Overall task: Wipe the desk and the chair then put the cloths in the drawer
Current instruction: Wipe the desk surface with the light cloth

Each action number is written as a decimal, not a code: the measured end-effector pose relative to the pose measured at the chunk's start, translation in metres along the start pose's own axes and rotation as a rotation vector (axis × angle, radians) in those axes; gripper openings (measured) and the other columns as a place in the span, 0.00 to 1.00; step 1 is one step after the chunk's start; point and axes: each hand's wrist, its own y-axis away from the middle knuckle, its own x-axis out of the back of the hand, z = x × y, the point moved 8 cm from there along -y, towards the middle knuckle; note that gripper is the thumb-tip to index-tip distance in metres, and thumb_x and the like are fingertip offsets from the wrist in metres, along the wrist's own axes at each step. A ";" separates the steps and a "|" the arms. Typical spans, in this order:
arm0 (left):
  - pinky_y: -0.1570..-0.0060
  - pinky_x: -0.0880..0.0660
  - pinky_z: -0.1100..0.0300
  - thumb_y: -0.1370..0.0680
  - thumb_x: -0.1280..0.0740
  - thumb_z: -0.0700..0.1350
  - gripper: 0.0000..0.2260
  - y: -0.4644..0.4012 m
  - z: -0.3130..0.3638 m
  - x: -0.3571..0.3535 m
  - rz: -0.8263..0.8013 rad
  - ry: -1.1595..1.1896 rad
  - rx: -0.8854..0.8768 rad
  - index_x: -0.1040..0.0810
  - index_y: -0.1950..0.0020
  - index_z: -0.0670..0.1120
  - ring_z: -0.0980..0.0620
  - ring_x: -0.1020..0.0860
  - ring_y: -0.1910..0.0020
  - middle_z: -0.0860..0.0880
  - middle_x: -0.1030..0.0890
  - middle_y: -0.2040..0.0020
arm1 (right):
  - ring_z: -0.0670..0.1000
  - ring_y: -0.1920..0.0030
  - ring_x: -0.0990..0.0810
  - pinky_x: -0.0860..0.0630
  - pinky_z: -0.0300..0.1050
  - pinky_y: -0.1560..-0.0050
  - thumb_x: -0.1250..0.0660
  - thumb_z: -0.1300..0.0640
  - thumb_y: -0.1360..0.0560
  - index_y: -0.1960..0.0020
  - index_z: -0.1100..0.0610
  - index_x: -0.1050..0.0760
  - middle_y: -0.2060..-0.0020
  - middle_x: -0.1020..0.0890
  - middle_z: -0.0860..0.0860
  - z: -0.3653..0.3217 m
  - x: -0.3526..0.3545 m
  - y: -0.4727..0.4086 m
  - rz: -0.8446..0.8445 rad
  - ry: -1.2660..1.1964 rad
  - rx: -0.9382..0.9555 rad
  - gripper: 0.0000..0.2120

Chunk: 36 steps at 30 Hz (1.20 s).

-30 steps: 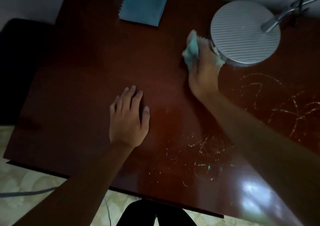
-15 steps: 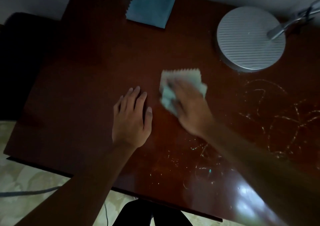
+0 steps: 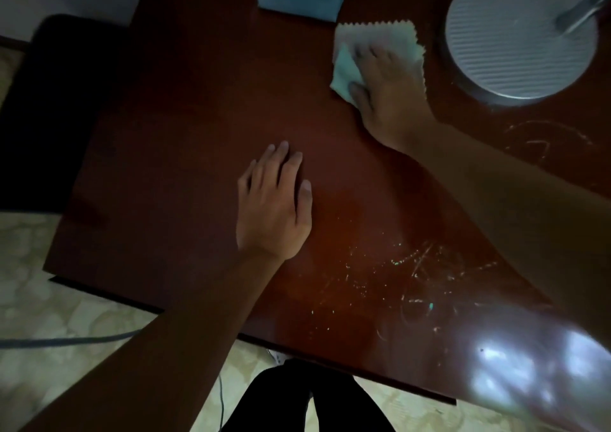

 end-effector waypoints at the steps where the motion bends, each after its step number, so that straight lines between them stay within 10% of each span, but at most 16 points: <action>1: 0.28 0.40 0.46 0.18 0.46 0.50 0.20 -0.001 0.000 0.001 0.013 0.004 -0.005 0.29 0.30 0.44 0.46 0.37 0.25 0.44 0.30 0.27 | 0.58 0.24 0.41 0.52 0.50 0.25 0.48 0.53 0.16 0.23 0.62 0.42 0.24 0.37 0.59 -0.006 -0.003 0.006 0.012 0.038 -0.011 0.24; 9: 0.28 0.39 0.47 0.18 0.46 0.47 0.18 0.001 0.001 0.003 0.057 0.014 -0.023 0.28 0.31 0.43 0.46 0.35 0.26 0.44 0.28 0.28 | 0.55 0.24 0.39 0.41 0.57 0.24 0.38 0.51 0.19 0.26 0.59 0.33 0.27 0.32 0.56 -0.087 -0.024 0.174 -0.120 -0.064 0.152 0.24; 19: 0.28 0.38 0.45 0.19 0.44 0.48 0.19 0.002 0.002 0.002 0.053 0.015 -0.014 0.28 0.31 0.44 0.47 0.35 0.26 0.45 0.29 0.28 | 0.58 0.22 0.45 0.52 0.48 0.24 0.38 0.46 0.20 0.25 0.58 0.36 0.25 0.35 0.57 -0.040 -0.013 0.060 -0.047 -0.069 0.032 0.27; 30: 0.27 0.41 0.46 0.19 0.45 0.51 0.21 0.005 0.003 0.007 -0.022 0.184 -0.105 0.31 0.27 0.47 0.48 0.36 0.25 0.48 0.30 0.26 | 0.58 0.22 0.44 0.43 0.58 0.24 0.42 0.48 0.17 0.24 0.61 0.39 0.24 0.38 0.56 -0.110 -0.039 0.236 -0.053 0.067 0.078 0.26; 36: 0.29 0.41 0.46 0.20 0.41 0.46 0.21 0.067 0.005 0.015 -0.044 0.165 -0.364 0.30 0.27 0.46 0.48 0.32 0.27 0.48 0.27 0.28 | 0.59 0.22 0.49 0.53 0.52 0.22 0.46 0.47 0.17 0.22 0.61 0.45 0.22 0.42 0.58 -0.038 -0.011 0.165 0.068 0.087 -0.269 0.28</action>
